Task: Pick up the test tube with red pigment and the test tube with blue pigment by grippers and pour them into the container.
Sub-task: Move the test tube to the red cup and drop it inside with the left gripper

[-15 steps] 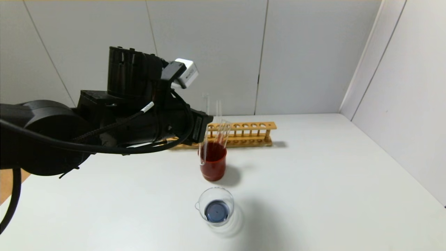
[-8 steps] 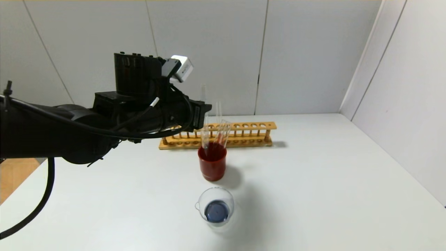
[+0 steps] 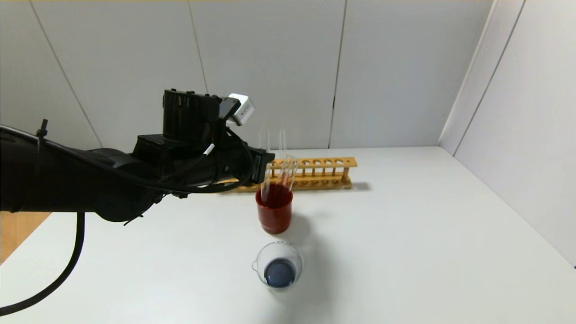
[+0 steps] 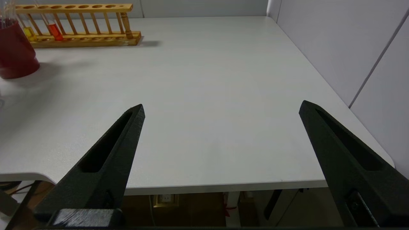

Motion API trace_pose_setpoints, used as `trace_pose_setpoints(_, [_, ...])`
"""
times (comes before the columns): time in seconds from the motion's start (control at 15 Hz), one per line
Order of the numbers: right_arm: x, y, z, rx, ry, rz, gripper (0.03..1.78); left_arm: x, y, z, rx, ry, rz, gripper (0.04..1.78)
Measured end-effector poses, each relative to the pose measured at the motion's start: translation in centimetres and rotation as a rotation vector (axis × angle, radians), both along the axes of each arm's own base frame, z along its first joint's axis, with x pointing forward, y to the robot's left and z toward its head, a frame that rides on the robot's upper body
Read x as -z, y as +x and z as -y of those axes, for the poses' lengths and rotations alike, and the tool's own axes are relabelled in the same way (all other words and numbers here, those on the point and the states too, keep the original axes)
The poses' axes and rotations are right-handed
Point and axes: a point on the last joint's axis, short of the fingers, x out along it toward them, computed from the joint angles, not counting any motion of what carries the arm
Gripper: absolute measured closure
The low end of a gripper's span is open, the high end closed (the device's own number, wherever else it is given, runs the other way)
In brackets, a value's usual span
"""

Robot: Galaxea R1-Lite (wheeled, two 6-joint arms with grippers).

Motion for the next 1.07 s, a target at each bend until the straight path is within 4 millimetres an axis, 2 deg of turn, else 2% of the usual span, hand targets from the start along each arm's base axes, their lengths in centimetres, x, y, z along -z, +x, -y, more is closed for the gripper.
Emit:
trace_pose_setpoints(0.73, [0.0, 0.0, 0.0, 0.0, 0.0, 0.0, 0.11, 2.2, -0.8, -0.6, 0.001, -0.003, -0.041, 1.47])
trace_pose_setpoints(0.93, [0.0, 0.0, 0.0, 0.0, 0.0, 0.0, 0.11, 2.5, -0.9, -0.7, 0.018, -0.002, -0.051, 1.27])
trace_pose_setpoints(1.07, [0.0, 0.0, 0.0, 0.001, 0.0, 0.0, 0.11, 2.6, -0.9, -0.6, 0.02, -0.001, -0.055, 0.96])
